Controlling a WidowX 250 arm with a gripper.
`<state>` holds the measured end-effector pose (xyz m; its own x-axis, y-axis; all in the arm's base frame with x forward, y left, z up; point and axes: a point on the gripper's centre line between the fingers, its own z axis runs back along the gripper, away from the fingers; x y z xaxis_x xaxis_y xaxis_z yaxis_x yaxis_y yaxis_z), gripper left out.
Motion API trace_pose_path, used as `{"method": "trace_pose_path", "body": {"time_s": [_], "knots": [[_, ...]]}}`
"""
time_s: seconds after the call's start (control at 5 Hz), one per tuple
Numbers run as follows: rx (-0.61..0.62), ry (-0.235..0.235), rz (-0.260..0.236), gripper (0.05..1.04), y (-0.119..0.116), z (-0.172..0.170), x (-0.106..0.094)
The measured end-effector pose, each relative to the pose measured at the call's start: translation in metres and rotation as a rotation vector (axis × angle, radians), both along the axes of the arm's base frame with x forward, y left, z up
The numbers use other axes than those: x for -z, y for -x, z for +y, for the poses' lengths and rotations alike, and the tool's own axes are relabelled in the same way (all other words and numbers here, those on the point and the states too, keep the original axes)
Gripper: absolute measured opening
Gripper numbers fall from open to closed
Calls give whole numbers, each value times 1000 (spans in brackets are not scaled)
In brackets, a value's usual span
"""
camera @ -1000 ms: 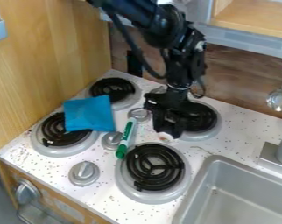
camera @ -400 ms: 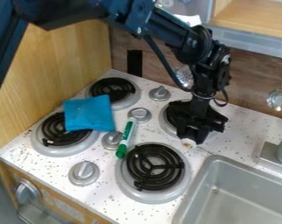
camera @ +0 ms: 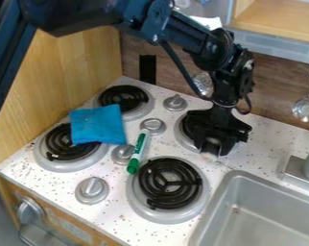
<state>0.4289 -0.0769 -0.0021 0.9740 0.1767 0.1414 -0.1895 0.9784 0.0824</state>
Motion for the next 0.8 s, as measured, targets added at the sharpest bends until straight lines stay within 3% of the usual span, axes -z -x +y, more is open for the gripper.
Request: {"method": "trace_pose_path", "body": {"time_s": [0.2,0.4,0.6,0.8], "knots": [[-4,-8,3,1009,2,2,2],[42,31,12,1005,22,2,-4],[101,85,15,1002,45,27,-43],[112,102,-5,1002,76,65,-81]]}}
